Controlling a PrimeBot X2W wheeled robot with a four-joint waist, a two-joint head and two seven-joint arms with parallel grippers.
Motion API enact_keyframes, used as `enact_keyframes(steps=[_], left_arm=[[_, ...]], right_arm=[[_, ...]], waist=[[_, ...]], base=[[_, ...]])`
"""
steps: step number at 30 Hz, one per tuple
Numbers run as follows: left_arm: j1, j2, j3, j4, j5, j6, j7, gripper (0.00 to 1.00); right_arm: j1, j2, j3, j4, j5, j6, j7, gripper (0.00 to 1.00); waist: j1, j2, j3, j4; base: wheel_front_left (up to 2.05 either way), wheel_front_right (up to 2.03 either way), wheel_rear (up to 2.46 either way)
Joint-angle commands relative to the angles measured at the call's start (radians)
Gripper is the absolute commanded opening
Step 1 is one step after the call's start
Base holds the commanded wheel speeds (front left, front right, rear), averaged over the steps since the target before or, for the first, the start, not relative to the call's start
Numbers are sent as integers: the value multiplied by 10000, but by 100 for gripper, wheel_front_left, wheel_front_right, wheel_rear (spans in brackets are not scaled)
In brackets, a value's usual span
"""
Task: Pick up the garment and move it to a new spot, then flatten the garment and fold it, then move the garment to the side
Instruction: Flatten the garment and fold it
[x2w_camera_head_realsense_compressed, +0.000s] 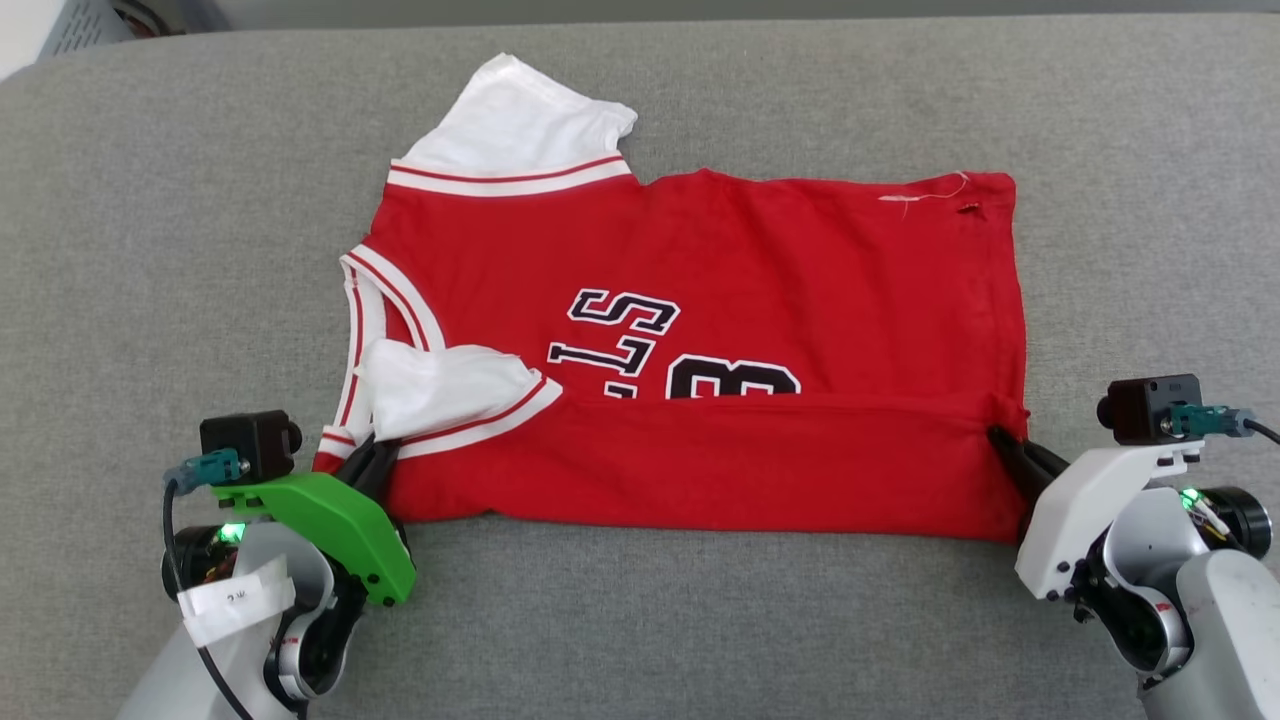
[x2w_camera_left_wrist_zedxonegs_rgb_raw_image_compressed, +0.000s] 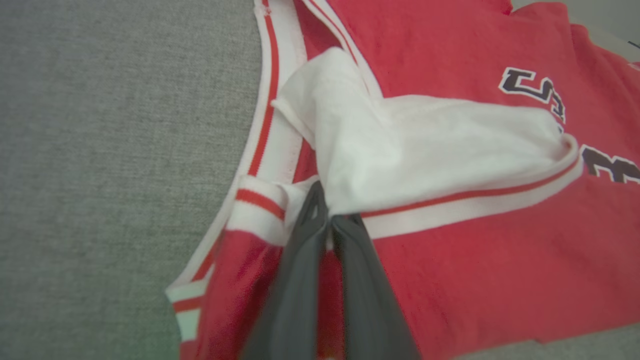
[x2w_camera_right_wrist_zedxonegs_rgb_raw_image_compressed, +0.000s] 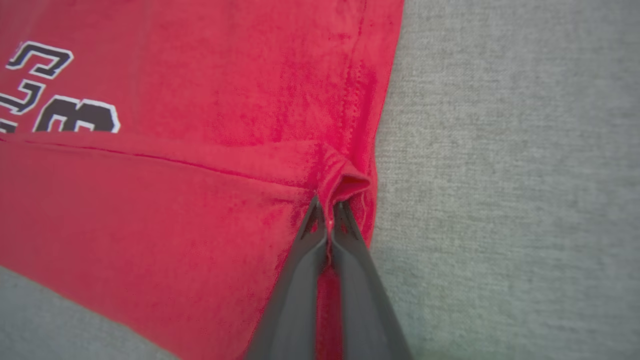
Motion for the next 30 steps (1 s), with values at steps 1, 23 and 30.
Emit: enact_keyframes(steps=[1, 23, 30], left_arm=[[-277, -50, -47, 248, -113, -128, 100, 0], [334, 450, 364, 140, -564, 196, 251, 100], [872, 1610, 436, -1044, -1493, 415, 2876, 100]], right_arm=[[-178, -56, 177, 264, 51, -9, -93, 0], [534, 46, 242, 498, -101, -9, -4830, 100], [1061, 408, -125, -256, -533, -9, -4688, 100]], waist=[[0, -1, 249, 4], [0, -1, -1421, 179], [0, -1, -1609, 7]], base=[[0, 0, 0], [0, 0, 0], [0, 0, 0]])
